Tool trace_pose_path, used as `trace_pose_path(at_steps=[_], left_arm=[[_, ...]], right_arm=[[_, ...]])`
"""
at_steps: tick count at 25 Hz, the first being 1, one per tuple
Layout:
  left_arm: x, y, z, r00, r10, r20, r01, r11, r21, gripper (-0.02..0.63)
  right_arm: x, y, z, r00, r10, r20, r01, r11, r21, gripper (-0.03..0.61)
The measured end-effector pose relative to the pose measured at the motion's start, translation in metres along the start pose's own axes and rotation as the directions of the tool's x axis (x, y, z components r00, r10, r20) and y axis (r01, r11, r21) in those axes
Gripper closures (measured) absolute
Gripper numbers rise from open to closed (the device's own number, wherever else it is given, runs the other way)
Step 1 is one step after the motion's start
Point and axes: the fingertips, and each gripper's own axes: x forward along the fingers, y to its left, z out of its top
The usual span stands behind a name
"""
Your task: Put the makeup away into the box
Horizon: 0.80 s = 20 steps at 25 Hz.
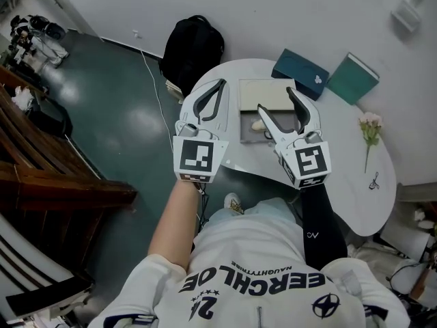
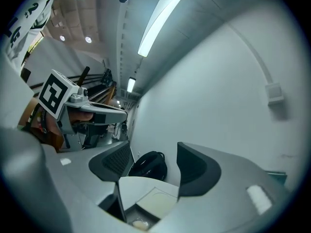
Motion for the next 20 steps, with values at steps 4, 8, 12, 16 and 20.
trace_pose_path(at_steps=[4, 8, 12, 16, 20], left_arm=[[0.01, -0.03, 0.019, 0.999, -0.013, 0.039, 0.013, 1.0, -0.019, 0.612], [0.028, -0.076, 0.032, 0.998, -0.037, 0.05, 0.038, 0.999, -0.017, 0.612], [0.055, -0.137, 0.043, 0.994, -0.091, 0.062, 0.093, 0.995, -0.027, 0.613], [0.084, -0.208, 0.058, 0.981, -0.173, 0.089, 0.176, 0.984, -0.037, 0.614], [0.108, -0.277, 0.071, 0.961, -0.252, 0.114, 0.258, 0.965, -0.038, 0.613]], right_arm=[[-0.029, -0.031, -0.001, 0.999, -0.035, 0.009, 0.035, 0.999, 0.008, 0.244], [-0.067, -0.069, -0.008, 0.997, -0.071, 0.001, 0.071, 0.997, 0.016, 0.245], [-0.117, -0.119, -0.021, 0.99, -0.139, -0.018, 0.139, 0.99, 0.031, 0.247], [-0.174, -0.172, -0.035, 0.971, -0.235, -0.04, 0.236, 0.971, 0.031, 0.25], [-0.23, -0.219, -0.051, 0.945, -0.321, -0.055, 0.323, 0.946, 0.034, 0.255]])
